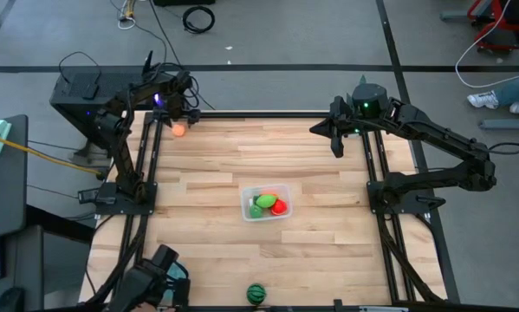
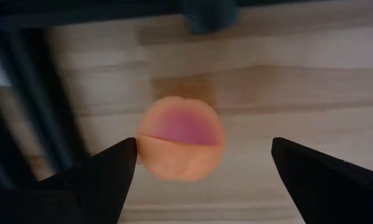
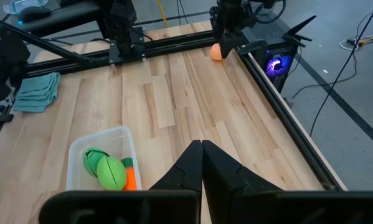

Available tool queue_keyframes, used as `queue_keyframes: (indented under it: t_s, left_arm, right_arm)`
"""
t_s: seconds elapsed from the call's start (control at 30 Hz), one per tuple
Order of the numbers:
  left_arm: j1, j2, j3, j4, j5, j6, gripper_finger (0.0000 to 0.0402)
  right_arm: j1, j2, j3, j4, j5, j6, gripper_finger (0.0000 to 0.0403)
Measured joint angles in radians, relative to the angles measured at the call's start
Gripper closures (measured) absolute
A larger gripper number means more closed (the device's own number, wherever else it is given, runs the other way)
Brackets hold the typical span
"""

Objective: Pick and placing Produce into tupperware
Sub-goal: Put the pink peach into the transparent bin

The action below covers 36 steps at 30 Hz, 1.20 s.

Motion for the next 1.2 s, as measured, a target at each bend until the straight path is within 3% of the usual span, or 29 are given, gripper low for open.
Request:
queue_keyframes:
  t_s: [0.27, 0.43, 0.73, 1.0, 1.2]
  left_arm:
    - [-0.028, 0.0, 0.0, -0.009, 0.098, 0.017, 0.0023]
    - [-0.039, 0.0, 0.0, -0.006, 0.008, 0.029, 0.0024]
    - [-0.058, 0.003, 0.0, 0.021, 0.006, -0.004, 0.0024]
    - [-0.095, 0.099, 0.005, 0.012, 0.005, -0.028, 0.0025]
    - [-0.123, 0.118, 0.01, 0.027, 0.0, -0.026, 0.0045]
  right_arm:
    - [0.0, 0.0, 0.0, 0.0, 0.0, 0.0, 0.0389]
    - [0.0, 0.0, 0.0, 0.0, 0.0, 0.0, 0.0389]
    - [0.0, 0.0, 0.0, 0.0, 0.0, 0.0, 0.0389]
    - [0.0, 0.0, 0.0, 0.0, 0.0, 0.0, 0.0389]
    - [0.0, 0.0, 0.0, 0.0, 0.0, 0.0, 0.0389]
